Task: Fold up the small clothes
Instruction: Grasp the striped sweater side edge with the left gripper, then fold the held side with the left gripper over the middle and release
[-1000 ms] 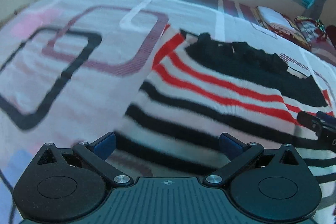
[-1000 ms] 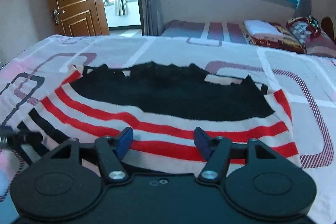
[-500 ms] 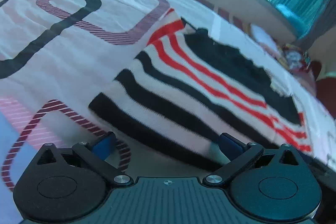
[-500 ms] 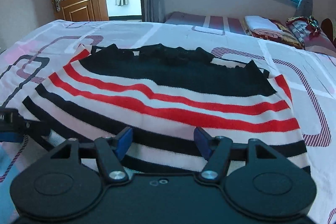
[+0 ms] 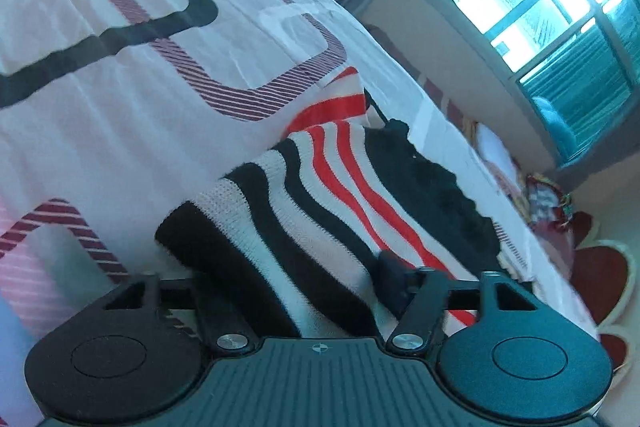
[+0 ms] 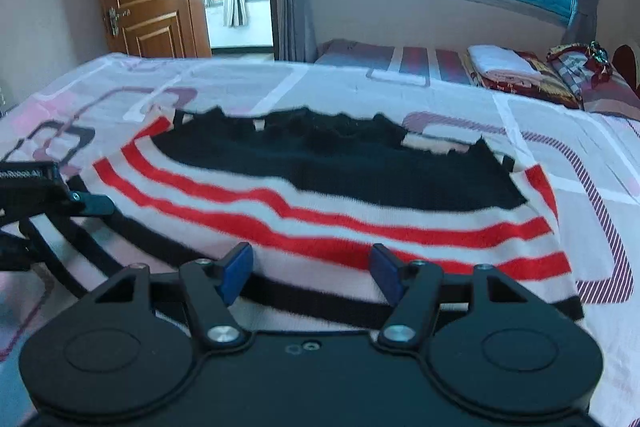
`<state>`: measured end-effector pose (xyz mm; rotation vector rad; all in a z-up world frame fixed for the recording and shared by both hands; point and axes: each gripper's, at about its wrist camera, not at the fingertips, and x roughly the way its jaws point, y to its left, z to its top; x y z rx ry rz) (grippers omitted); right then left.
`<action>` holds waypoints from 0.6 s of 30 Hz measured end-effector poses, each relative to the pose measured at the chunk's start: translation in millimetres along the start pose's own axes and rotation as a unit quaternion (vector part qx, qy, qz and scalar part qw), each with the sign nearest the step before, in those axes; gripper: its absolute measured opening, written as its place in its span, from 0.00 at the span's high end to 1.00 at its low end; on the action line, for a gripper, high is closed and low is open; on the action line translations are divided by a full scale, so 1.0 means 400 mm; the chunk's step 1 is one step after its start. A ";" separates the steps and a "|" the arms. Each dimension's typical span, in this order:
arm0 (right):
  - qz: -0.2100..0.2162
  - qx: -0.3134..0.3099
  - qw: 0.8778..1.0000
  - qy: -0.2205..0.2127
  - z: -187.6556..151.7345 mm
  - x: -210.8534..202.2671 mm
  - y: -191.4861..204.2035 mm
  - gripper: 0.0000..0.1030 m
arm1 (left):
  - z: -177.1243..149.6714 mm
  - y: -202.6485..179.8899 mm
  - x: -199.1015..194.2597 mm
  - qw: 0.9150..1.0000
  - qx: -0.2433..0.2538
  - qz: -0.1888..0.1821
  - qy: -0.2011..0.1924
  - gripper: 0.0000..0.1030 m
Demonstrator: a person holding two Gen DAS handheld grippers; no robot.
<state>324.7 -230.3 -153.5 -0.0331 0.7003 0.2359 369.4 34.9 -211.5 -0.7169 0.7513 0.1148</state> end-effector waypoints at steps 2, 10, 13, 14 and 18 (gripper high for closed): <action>-0.006 -0.002 1.000 -0.001 0.011 0.010 -0.003 0.39 | 0.003 -0.007 0.005 1.000 0.005 0.001 0.003 0.58; -0.027 -0.025 0.999 0.019 0.037 0.079 0.010 0.44 | 0.012 -0.018 -0.009 1.000 0.030 -0.009 -0.003 0.73; -0.029 -0.036 0.999 0.016 0.003 0.098 0.015 0.43 | 0.016 -0.039 -0.027 0.998 0.056 -0.013 -0.014 0.76; -0.030 -0.036 0.999 0.018 0.005 0.099 0.016 0.43 | 0.020 -0.044 -0.031 0.998 0.060 -0.016 -0.016 0.76; -0.033 -0.028 0.999 0.017 0.014 0.091 0.017 0.43 | 0.025 -0.046 -0.032 0.997 0.066 -0.019 -0.018 0.76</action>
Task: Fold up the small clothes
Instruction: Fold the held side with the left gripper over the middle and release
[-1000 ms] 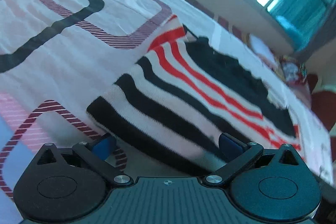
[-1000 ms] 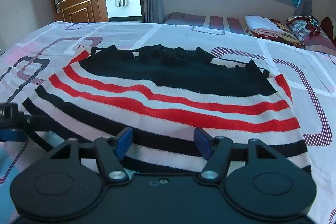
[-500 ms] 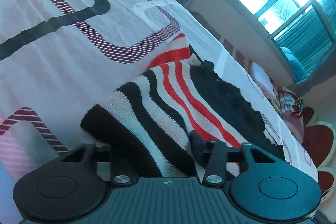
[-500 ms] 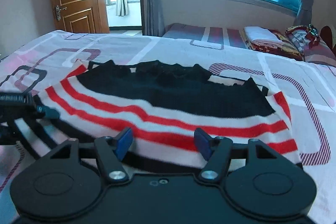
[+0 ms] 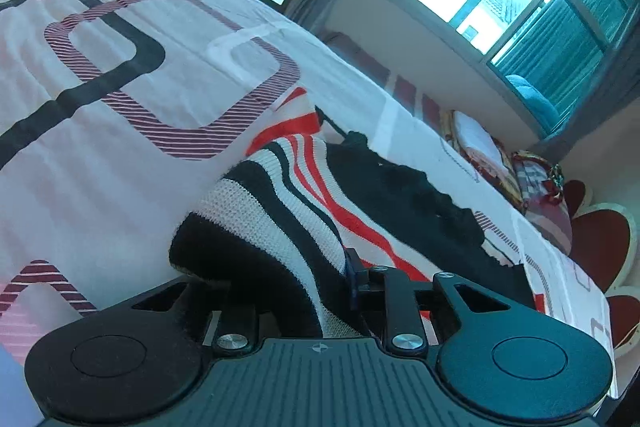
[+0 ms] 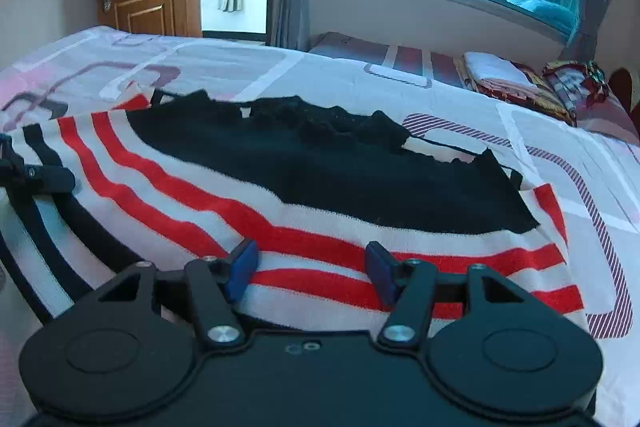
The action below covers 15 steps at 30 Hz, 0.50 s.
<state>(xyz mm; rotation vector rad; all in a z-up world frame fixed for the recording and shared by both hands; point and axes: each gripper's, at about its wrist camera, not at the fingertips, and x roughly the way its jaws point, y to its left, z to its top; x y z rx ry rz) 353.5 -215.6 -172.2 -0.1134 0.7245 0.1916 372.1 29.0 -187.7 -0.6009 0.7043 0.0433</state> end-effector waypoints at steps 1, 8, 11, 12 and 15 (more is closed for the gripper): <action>0.003 0.012 1.000 -0.005 -0.002 -0.006 -0.004 0.43 | -0.001 0.002 0.001 1.000 -0.003 0.001 0.002 0.76; 0.009 0.005 1.000 -0.016 -0.021 0.005 -0.009 0.41 | 0.018 -0.101 -0.045 0.996 0.073 -0.032 -0.028 0.81; 0.009 0.011 1.000 -0.018 -0.022 0.000 -0.011 0.42 | 0.022 -0.178 -0.044 0.991 0.125 -0.053 -0.024 0.81; 0.010 0.015 1.000 -0.019 -0.021 -0.002 -0.013 0.42 | 0.022 -0.209 -0.041 0.988 0.140 -0.063 -0.022 0.81; 0.020 0.032 0.999 -0.026 -0.019 -0.016 -0.033 0.42 | 0.011 -0.299 -0.039 0.978 0.182 -0.105 -0.013 0.81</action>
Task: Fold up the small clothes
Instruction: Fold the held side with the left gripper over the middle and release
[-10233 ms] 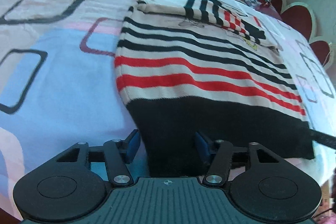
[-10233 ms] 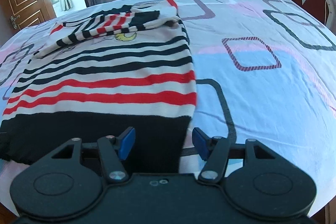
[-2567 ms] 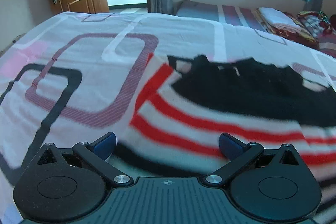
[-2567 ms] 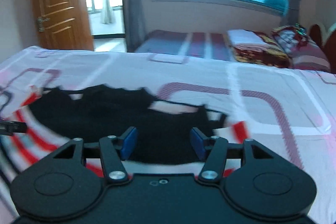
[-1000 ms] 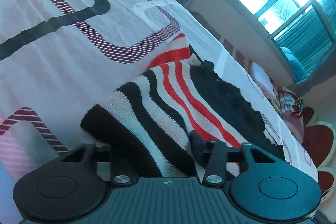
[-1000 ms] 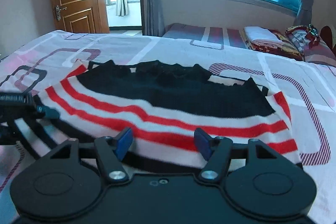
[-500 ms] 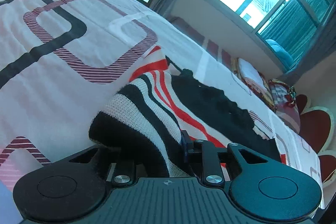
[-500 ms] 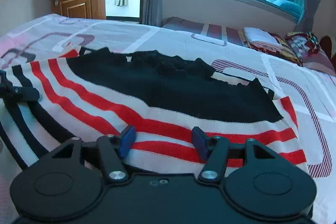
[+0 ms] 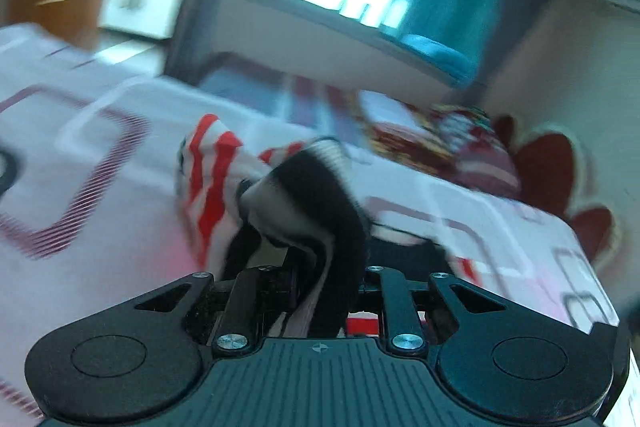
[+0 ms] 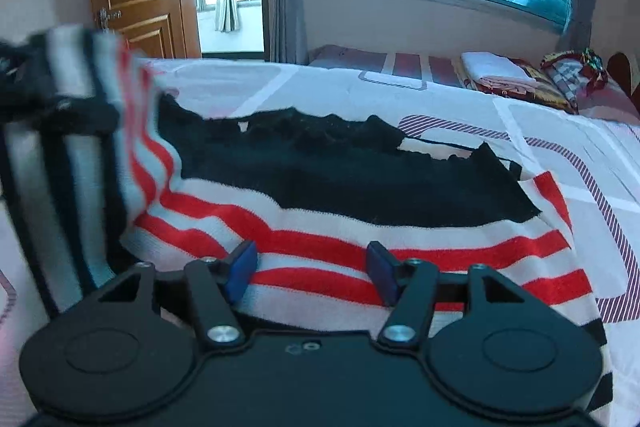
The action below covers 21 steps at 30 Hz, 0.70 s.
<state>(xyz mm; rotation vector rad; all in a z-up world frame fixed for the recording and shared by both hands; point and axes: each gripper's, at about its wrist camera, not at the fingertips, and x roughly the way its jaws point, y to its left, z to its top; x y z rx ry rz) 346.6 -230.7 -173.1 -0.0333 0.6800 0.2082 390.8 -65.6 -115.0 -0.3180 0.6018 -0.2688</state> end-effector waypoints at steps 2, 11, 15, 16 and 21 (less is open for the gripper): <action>-0.003 0.016 1.000 -0.015 0.003 -0.026 -0.028 0.42 | -0.001 -0.072 0.024 0.999 0.035 -0.036 0.015 0.81; -0.053 0.087 0.995 -0.005 -0.045 -0.140 -0.250 0.41 | -0.119 -0.251 0.087 0.977 0.142 -0.097 0.125 0.80; -0.051 0.103 0.993 0.005 -0.080 -0.175 -0.287 0.42 | -0.120 -0.269 0.029 0.972 0.189 -0.077 0.117 0.54; -0.050 0.104 0.993 0.004 -0.081 -0.186 -0.291 0.42 | -0.110 -0.259 0.019 0.973 0.181 -0.085 0.119 0.41; -0.045 0.127 0.991 -0.002 -0.060 -0.231 -0.328 0.40 | -0.073 -0.215 -0.091 0.982 0.145 -0.080 0.086 0.18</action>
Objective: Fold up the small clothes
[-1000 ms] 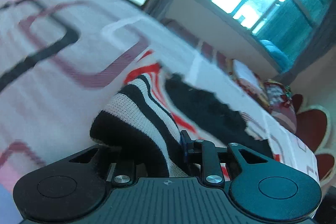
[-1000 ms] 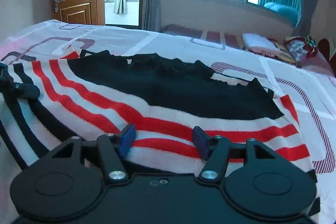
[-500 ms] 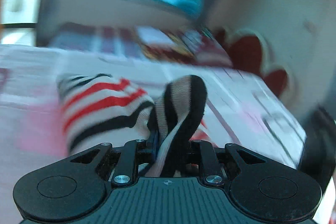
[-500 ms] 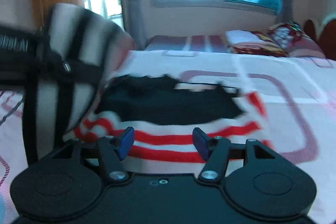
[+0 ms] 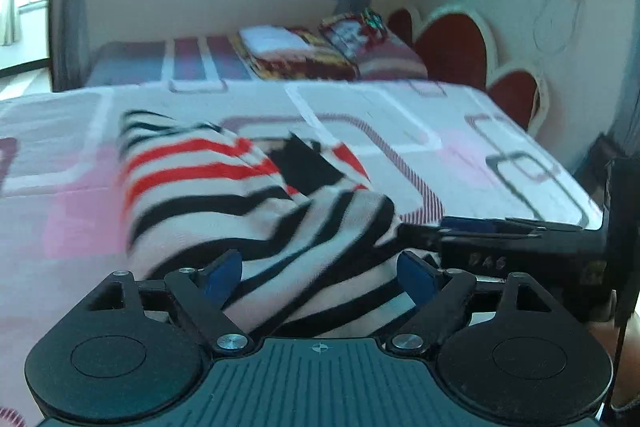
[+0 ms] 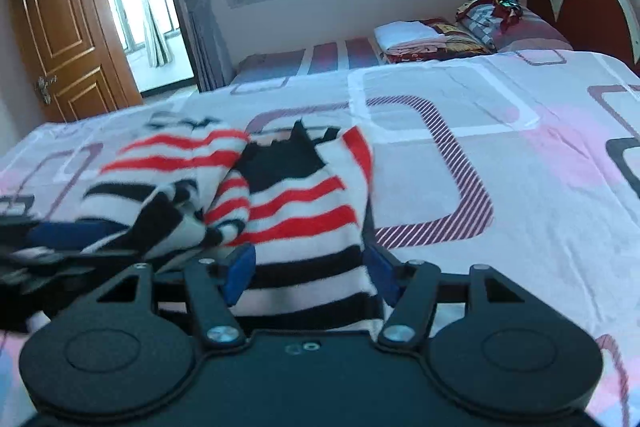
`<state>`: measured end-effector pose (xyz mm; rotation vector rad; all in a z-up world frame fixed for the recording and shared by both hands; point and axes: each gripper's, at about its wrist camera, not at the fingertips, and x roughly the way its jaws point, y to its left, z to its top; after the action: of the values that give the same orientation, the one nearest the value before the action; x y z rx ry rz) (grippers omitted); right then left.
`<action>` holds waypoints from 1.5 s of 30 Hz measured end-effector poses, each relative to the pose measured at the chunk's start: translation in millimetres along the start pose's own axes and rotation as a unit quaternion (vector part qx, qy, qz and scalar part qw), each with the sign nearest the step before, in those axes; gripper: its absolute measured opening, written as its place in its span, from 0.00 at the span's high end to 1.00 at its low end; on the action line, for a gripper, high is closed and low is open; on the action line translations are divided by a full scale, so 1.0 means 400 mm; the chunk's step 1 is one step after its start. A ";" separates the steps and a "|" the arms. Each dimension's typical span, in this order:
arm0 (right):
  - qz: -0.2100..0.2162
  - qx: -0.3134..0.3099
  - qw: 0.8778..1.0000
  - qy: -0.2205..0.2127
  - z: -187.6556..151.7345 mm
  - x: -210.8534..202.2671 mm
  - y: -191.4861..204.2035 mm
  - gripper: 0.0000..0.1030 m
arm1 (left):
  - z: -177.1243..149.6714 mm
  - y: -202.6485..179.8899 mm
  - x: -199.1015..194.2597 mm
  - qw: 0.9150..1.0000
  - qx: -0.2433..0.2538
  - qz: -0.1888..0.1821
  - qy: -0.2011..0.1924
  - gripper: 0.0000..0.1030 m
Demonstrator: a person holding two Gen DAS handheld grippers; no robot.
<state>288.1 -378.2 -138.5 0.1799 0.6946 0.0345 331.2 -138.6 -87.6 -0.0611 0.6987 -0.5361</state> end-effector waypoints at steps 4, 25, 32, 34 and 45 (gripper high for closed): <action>0.019 0.024 0.999 -0.015 0.033 -0.037 -0.014 0.33 | 0.025 0.106 -0.049 0.997 -0.051 0.051 -0.037 0.18; 0.112 0.055 0.988 0.086 0.107 0.188 0.098 0.18 | 0.006 0.217 0.180 0.987 -0.094 0.132 0.020 0.18; 0.155 0.042 0.981 0.106 0.087 0.225 0.137 0.69 | 0.012 0.227 0.170 0.987 -0.094 0.133 0.011 0.18; 0.162 0.034 0.982 0.094 0.093 0.213 0.145 0.73 | 0.018 0.234 0.142 0.985 -0.105 0.136 -0.004 0.18; 0.065 0.017 0.997 -0.031 0.097 0.028 0.033 0.75 | 0.010 0.163 0.141 0.992 -0.062 0.109 -0.003 0.18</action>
<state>322.0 -370.1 -114.1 0.2580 0.6210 0.1408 398.7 -110.4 -133.0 -0.1009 0.7231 -0.2818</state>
